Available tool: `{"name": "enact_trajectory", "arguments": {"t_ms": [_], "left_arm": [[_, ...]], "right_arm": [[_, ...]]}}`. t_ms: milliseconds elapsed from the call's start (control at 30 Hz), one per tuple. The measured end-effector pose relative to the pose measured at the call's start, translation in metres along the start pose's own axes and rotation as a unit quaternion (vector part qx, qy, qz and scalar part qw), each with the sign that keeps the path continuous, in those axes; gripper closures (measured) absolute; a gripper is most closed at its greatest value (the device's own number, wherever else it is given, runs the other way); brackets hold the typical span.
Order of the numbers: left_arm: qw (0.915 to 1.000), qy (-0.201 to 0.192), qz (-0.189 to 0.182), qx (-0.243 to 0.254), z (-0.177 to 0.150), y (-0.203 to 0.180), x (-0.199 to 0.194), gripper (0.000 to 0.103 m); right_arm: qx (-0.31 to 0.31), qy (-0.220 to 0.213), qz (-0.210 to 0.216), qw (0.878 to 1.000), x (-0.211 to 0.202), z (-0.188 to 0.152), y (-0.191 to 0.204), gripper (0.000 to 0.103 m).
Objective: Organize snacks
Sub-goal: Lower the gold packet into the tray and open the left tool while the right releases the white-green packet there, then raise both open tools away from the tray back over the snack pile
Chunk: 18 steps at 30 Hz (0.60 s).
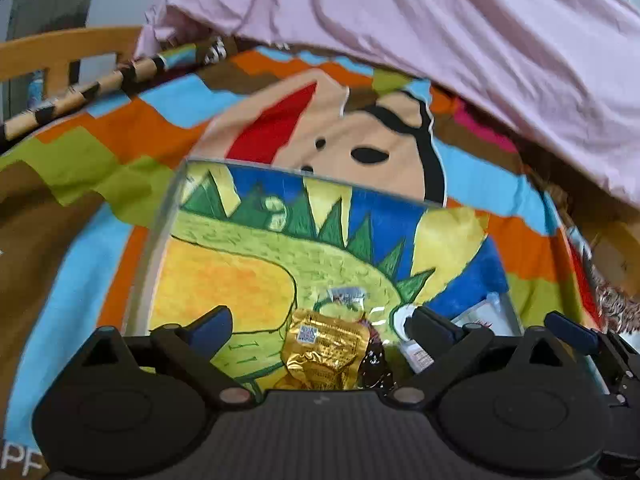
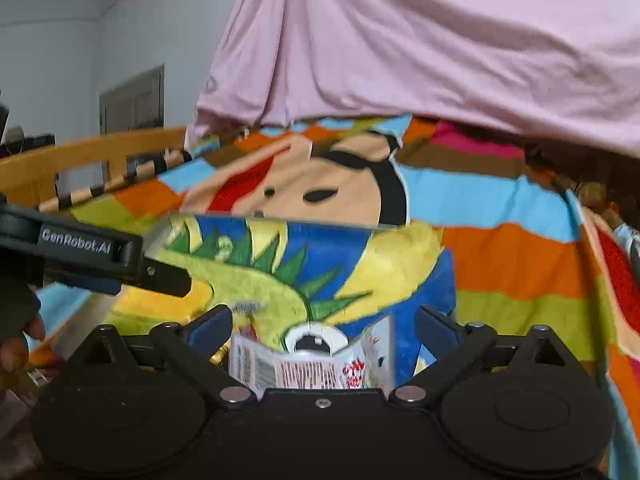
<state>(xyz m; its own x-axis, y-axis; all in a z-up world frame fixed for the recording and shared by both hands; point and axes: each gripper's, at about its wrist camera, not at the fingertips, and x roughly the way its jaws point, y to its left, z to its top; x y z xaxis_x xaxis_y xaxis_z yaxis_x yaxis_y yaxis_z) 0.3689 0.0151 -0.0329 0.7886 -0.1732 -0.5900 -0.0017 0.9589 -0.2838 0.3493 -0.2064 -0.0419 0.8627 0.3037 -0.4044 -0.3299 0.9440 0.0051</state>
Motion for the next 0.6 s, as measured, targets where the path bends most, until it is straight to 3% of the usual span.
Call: {"name": "enact_trajectory", "arguments": {"t_ms": [300,600], "left_arm": [[0.9974,-0.072,-0.004,-0.004,-0.001,-0.005,-0.066,0.001],[0.9858,-0.166,-0.002,0.028,-0.023,-0.019,-0.148,0.0]], "right_arm": [[0.005,-0.064,-0.003,0.998,-0.062,0.029,0.002,0.001],[0.004,-0.126,-0.007,0.992,-0.146,0.04,0.008,0.001]]}}
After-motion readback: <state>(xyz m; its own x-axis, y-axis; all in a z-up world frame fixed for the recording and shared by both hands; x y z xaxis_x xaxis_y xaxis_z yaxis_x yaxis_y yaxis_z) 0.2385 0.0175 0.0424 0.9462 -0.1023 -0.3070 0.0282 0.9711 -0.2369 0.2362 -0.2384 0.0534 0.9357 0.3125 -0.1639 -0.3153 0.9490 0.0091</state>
